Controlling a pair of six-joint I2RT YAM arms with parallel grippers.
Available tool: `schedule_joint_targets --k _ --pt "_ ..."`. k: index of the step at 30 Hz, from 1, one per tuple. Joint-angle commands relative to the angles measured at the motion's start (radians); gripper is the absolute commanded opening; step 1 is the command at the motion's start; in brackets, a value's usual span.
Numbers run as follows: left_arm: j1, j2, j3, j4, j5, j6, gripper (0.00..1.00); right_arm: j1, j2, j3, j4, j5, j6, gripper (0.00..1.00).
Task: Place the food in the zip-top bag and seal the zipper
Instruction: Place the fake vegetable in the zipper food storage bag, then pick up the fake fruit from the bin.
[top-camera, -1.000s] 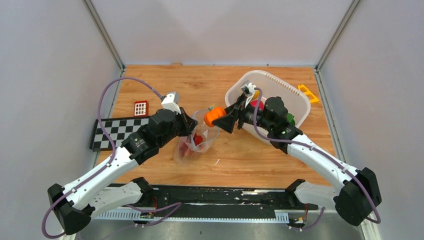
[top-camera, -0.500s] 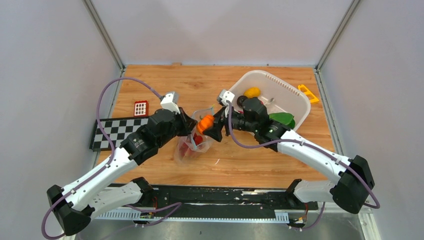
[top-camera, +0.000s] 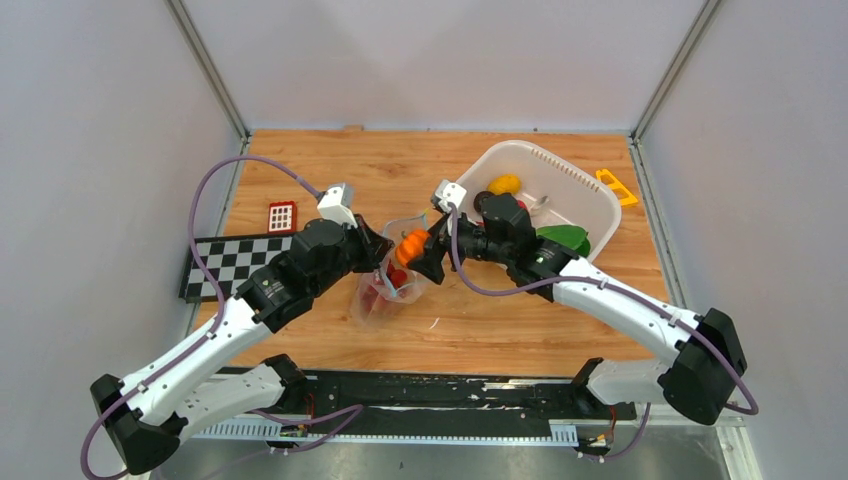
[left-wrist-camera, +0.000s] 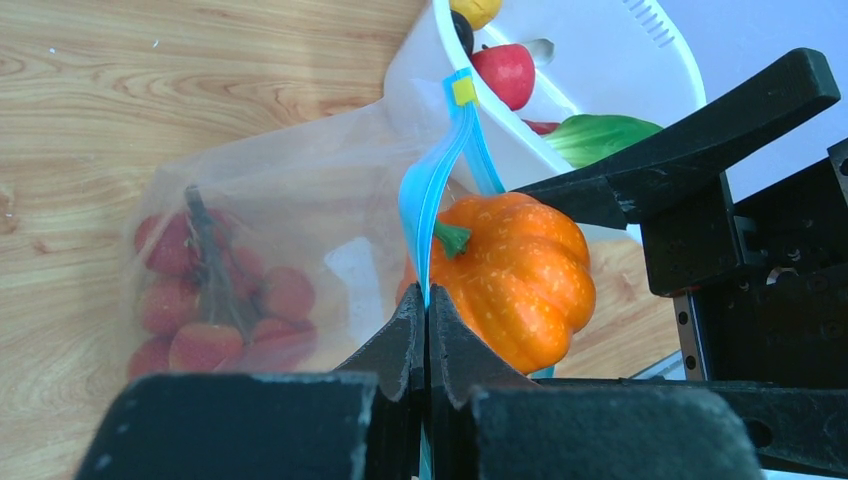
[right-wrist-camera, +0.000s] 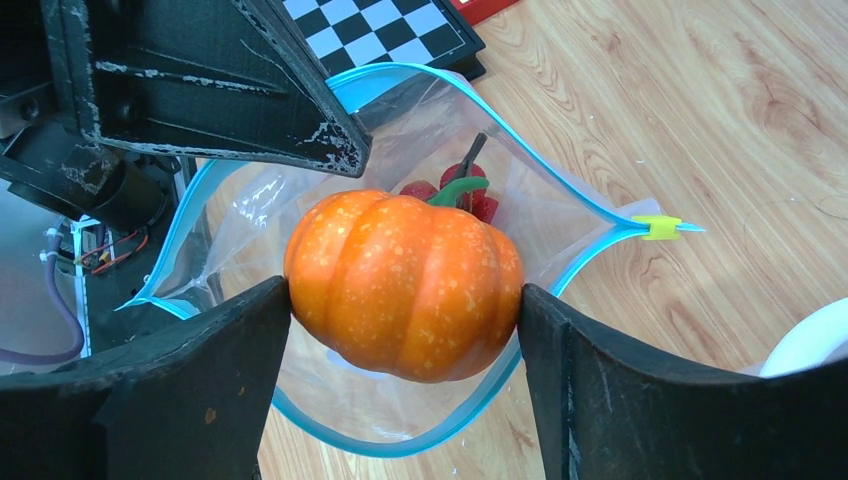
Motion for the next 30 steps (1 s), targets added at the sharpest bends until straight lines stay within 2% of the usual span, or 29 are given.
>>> schedule_joint_targets --k 1,9,14,17,21,24,27,30 --pt "0.0 -0.019 0.024 0.044 0.005 -0.007 0.0 0.006 -0.049 0.007 0.054 -0.019 0.007 0.83" --pt "0.0 -0.019 0.018 0.052 0.017 -0.011 0.0 0.006 -0.093 -0.01 0.055 0.01 0.001 0.91" --pt "-0.001 -0.019 0.015 0.056 0.023 -0.015 0.0 0.007 -0.116 -0.012 0.054 0.039 0.006 0.92" --pt "0.0 -0.02 0.014 0.057 0.019 -0.011 0.0 0.006 -0.155 -0.031 0.1 0.159 0.017 0.91" --pt "-0.001 -0.027 0.009 0.042 -0.015 -0.014 0.0 -0.005 -0.199 -0.072 0.128 0.468 0.048 0.87" --pt "-0.001 -0.032 0.001 0.039 -0.029 -0.013 0.0 -0.077 -0.172 -0.051 0.057 0.601 0.108 0.8" --pt "-0.001 -0.028 0.001 0.04 -0.022 -0.013 0.0 -0.215 -0.122 -0.016 -0.054 0.547 0.217 0.78" --pt "0.0 -0.028 0.0 0.041 -0.02 -0.012 0.0 -0.344 -0.065 0.001 -0.104 0.485 0.305 0.81"
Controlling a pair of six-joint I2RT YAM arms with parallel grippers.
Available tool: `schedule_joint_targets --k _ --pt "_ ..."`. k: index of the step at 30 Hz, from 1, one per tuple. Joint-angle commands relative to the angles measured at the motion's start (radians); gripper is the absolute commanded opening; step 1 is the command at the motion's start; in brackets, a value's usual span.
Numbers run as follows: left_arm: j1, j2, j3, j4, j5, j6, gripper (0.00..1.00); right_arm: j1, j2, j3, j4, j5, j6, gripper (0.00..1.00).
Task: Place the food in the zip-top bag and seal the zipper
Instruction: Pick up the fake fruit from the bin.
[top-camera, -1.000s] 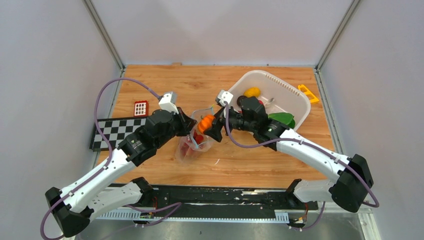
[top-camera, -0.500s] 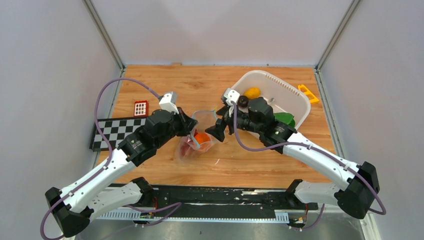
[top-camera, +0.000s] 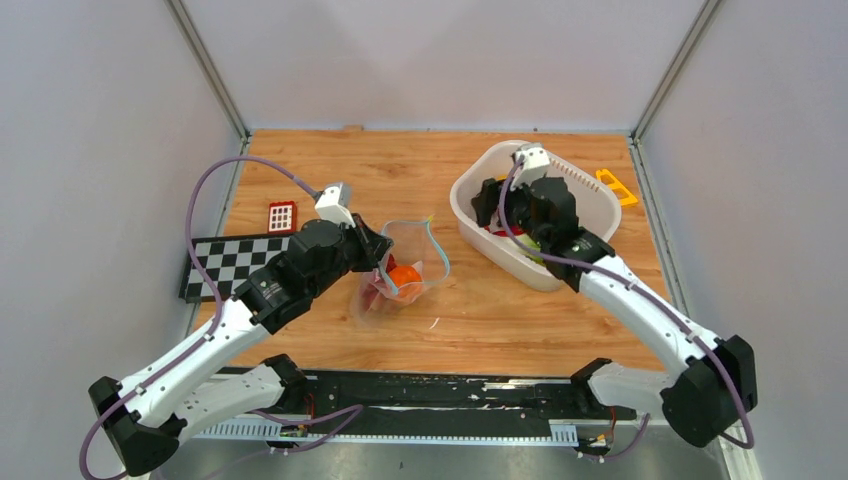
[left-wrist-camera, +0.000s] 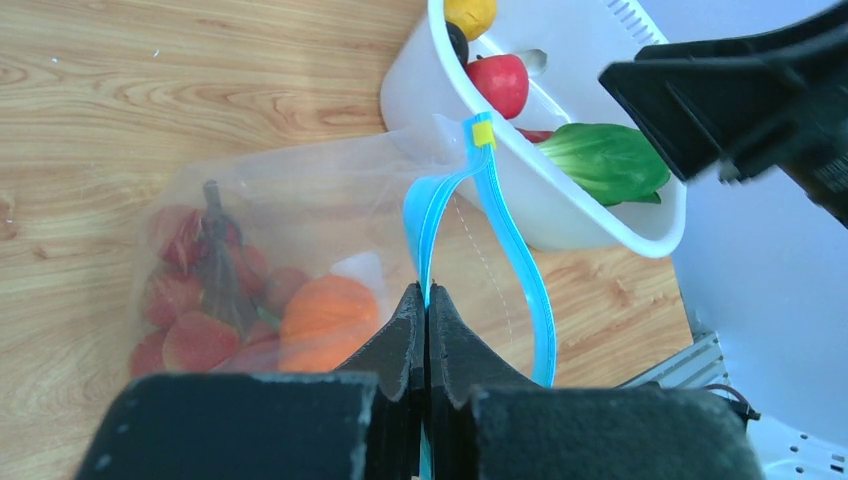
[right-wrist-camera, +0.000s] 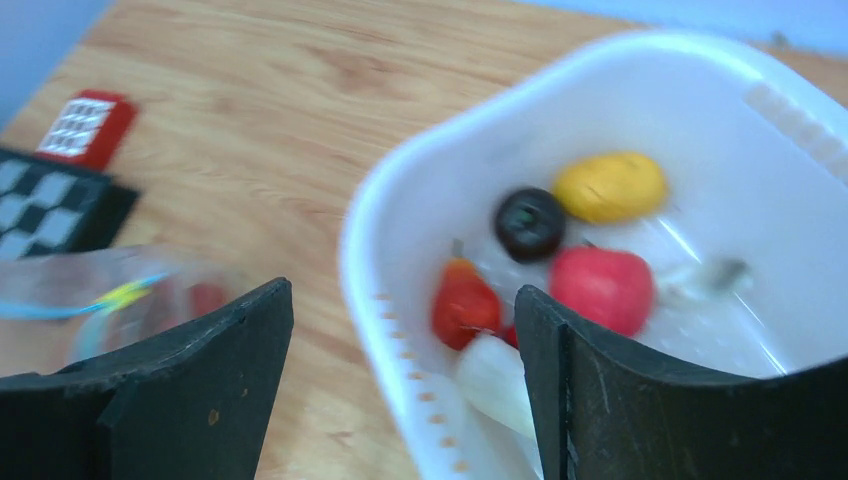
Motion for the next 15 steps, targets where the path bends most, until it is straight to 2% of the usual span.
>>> schedule_joint_targets --k 1,5,10,15 --pt "0.0 -0.016 0.0 0.033 -0.014 -0.009 0.0 -0.16 0.08 0.05 -0.098 -0.012 0.163 0.84" --pt "0.0 -0.017 -0.001 0.039 -0.013 -0.008 0.0 -0.253 0.247 0.157 -0.193 -0.06 0.139 0.91" --pt "-0.001 -0.005 0.005 0.042 0.004 -0.002 0.0 -0.274 0.49 0.368 -0.417 0.02 0.041 0.91" --pt "-0.001 -0.017 0.0 0.025 -0.005 0.003 0.0 -0.286 0.609 0.428 -0.453 0.056 -0.032 0.91"
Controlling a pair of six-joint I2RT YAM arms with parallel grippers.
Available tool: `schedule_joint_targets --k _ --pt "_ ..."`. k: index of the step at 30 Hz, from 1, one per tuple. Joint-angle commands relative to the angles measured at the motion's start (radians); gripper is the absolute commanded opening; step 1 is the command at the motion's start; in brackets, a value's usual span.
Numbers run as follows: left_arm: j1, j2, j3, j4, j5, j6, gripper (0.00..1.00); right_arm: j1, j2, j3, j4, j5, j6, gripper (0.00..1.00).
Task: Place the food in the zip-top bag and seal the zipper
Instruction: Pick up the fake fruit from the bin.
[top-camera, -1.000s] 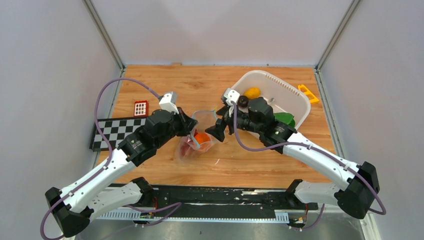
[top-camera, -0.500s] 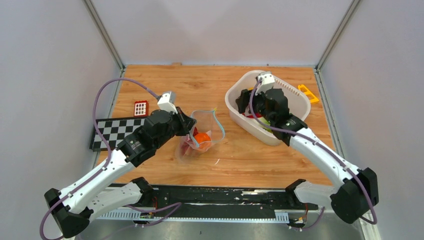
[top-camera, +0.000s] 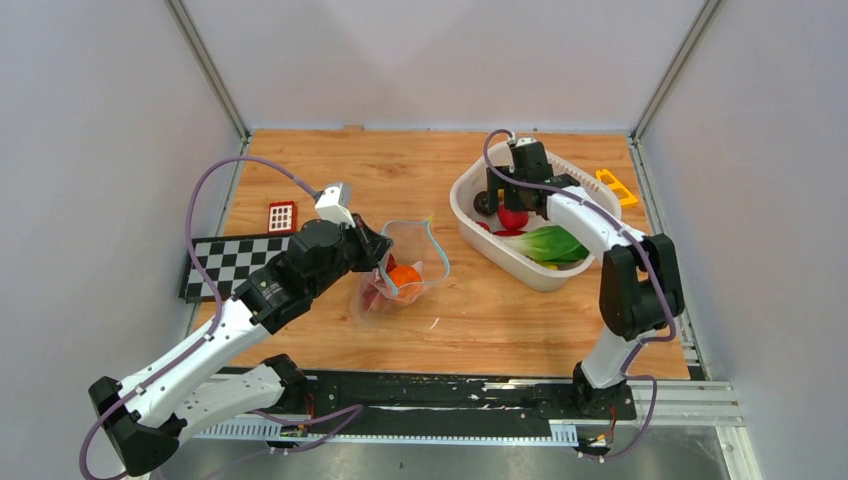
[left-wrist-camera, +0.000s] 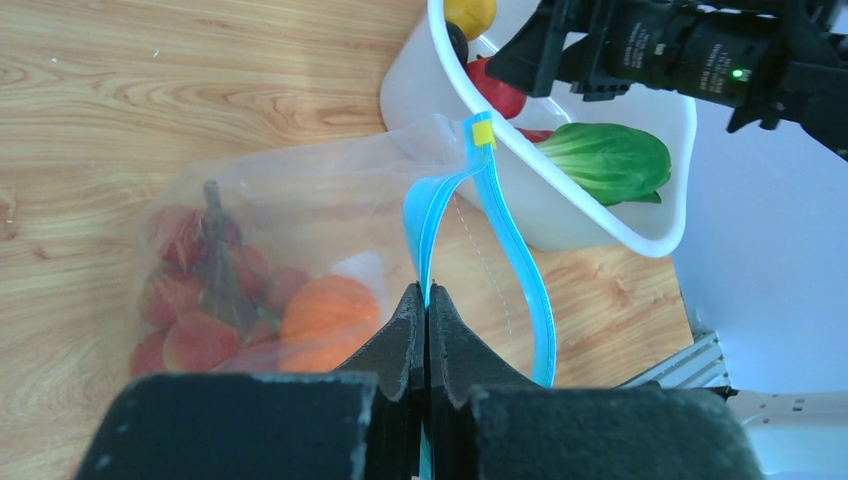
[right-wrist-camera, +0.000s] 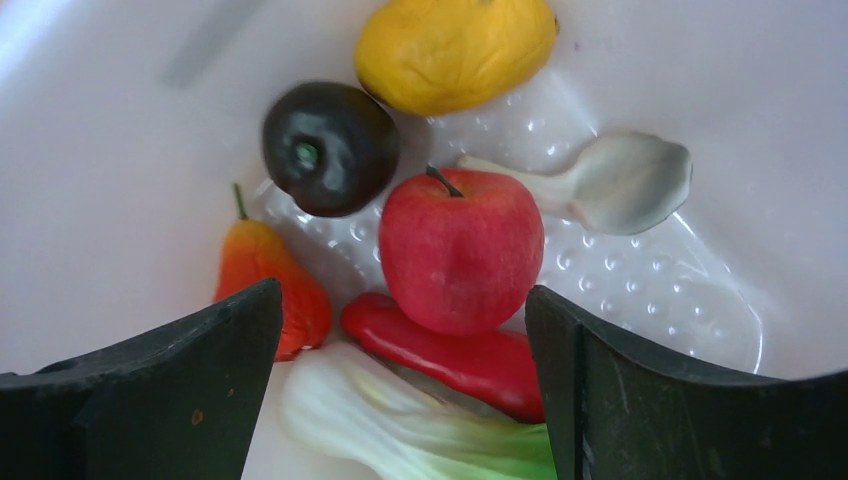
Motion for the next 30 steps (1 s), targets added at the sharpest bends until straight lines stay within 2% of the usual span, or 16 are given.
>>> schedule_joint_targets --k 1,6,11,17,23,27,30 --pt "0.0 -0.02 -0.001 0.024 -0.008 0.002 0.0 -0.015 0.062 0.074 -0.102 0.059 -0.081 0.91" --pt "-0.001 -0.018 0.004 0.024 -0.008 0.005 0.0 -0.035 0.121 0.109 -0.09 0.029 -0.091 0.89" --pt "0.0 -0.022 0.003 0.017 -0.014 0.004 0.0 -0.054 0.175 0.125 -0.1 0.012 -0.087 0.78" --pt "0.0 -0.019 0.004 0.015 -0.011 0.007 0.0 -0.063 0.189 0.115 -0.061 -0.034 -0.087 0.72" --pt "-0.001 -0.023 0.01 0.008 -0.016 0.007 0.0 -0.066 0.114 0.073 -0.011 -0.12 -0.077 0.49" --pt "-0.001 -0.031 0.009 0.005 -0.018 0.005 0.0 -0.066 0.03 0.017 0.025 -0.111 -0.047 0.45" --pt "0.0 -0.032 0.006 0.012 -0.016 0.001 0.0 -0.066 -0.039 -0.07 0.119 -0.169 -0.034 0.45"
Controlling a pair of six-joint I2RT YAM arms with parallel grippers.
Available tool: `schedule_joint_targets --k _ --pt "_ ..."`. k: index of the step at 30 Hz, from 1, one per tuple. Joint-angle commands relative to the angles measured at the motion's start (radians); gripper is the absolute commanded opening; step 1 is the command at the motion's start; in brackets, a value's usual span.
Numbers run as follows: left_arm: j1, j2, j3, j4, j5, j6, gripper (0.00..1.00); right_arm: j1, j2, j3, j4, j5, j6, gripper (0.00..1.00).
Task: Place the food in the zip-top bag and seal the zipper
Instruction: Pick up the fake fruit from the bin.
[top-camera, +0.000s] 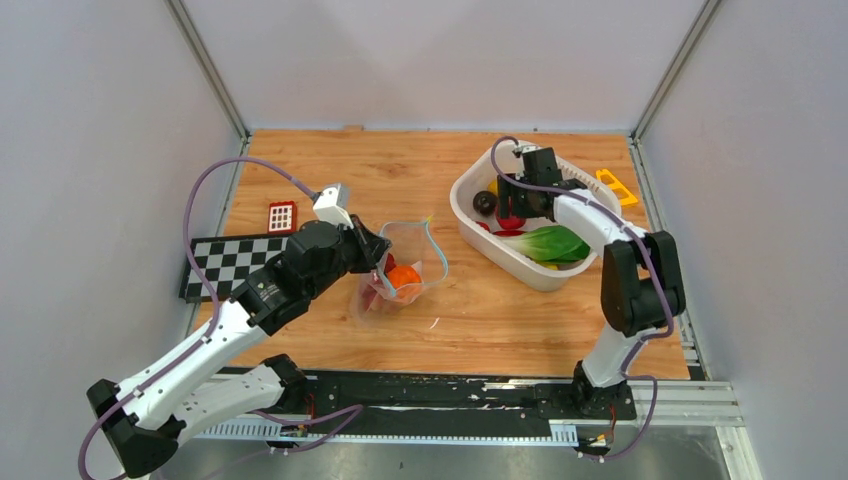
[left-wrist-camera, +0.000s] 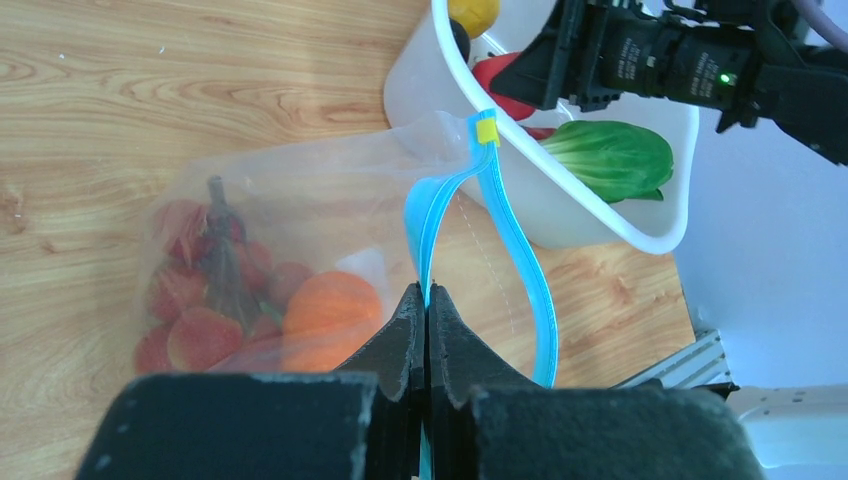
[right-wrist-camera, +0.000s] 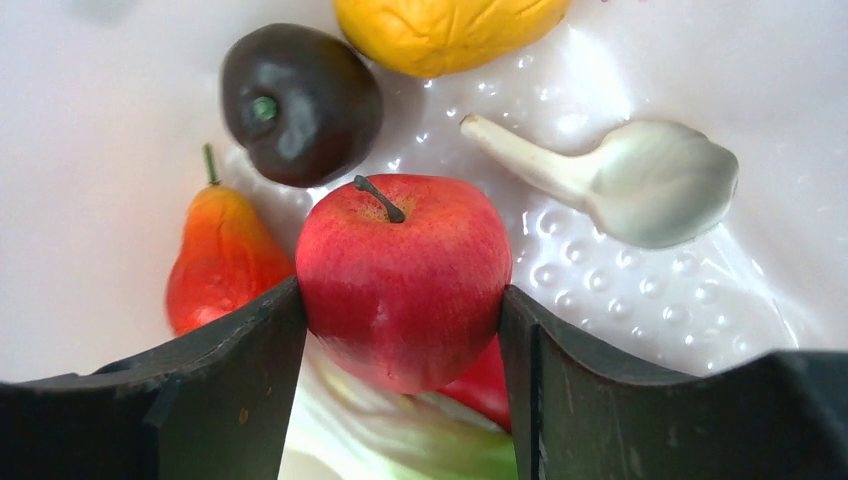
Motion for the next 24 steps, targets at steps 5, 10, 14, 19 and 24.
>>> schedule_joint_targets --k 5,10,14,19,24 --pt "0.0 -0.02 0.01 0.029 -0.002 0.003 0.0 -0.005 -0.227 -0.156 0.225 -0.05 0.094 0.43" --pt "0.0 -0.046 -0.005 0.019 -0.011 -0.005 0.0 -0.008 -0.316 -0.225 0.264 -0.054 0.117 0.43" --pt "0.0 -0.06 -0.012 0.011 -0.017 -0.012 0.0 -0.022 -0.368 -0.243 0.266 -0.071 0.13 0.43" --pt "0.0 -0.061 -0.014 0.015 -0.014 -0.018 0.0 -0.038 -0.443 -0.285 0.306 -0.139 0.176 0.43" --pt "0.0 -0.049 -0.011 0.019 0.001 -0.018 0.0 -0.064 -0.5 -0.321 0.355 -0.258 0.243 0.42"
